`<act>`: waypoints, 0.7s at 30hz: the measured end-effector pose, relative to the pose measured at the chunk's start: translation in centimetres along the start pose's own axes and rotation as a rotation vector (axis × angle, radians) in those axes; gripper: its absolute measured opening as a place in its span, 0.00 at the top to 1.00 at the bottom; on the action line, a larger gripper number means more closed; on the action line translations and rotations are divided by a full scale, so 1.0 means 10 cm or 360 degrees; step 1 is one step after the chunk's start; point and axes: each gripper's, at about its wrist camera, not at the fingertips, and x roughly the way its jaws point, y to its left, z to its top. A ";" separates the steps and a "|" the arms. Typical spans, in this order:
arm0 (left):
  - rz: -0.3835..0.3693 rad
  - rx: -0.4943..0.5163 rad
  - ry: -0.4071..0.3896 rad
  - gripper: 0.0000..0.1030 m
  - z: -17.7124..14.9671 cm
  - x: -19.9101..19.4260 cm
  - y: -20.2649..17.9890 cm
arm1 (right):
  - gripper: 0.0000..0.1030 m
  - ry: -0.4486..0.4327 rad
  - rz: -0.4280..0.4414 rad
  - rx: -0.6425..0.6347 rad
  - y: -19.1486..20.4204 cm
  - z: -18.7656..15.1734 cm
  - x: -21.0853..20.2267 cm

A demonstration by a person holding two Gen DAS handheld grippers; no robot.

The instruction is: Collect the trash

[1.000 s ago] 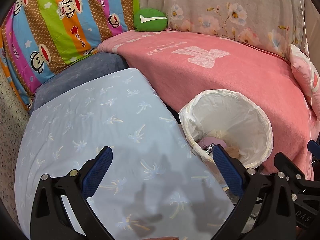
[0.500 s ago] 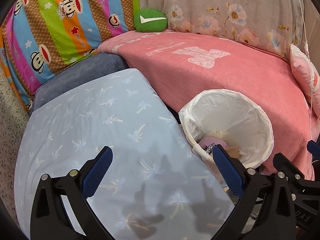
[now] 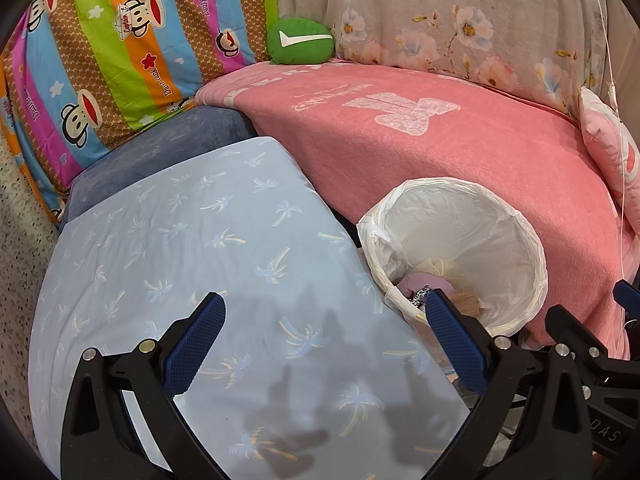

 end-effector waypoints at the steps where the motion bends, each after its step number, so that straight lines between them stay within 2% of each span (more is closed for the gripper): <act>1: 0.0000 -0.0001 0.0001 0.07 0.00 0.00 0.00 | 0.05 0.0001 0.0002 0.0000 -0.01 0.00 0.00; 21: -0.0003 0.0013 0.0039 0.07 -0.02 0.06 0.03 | 0.05 0.0016 -0.0004 0.0014 -0.05 0.03 0.05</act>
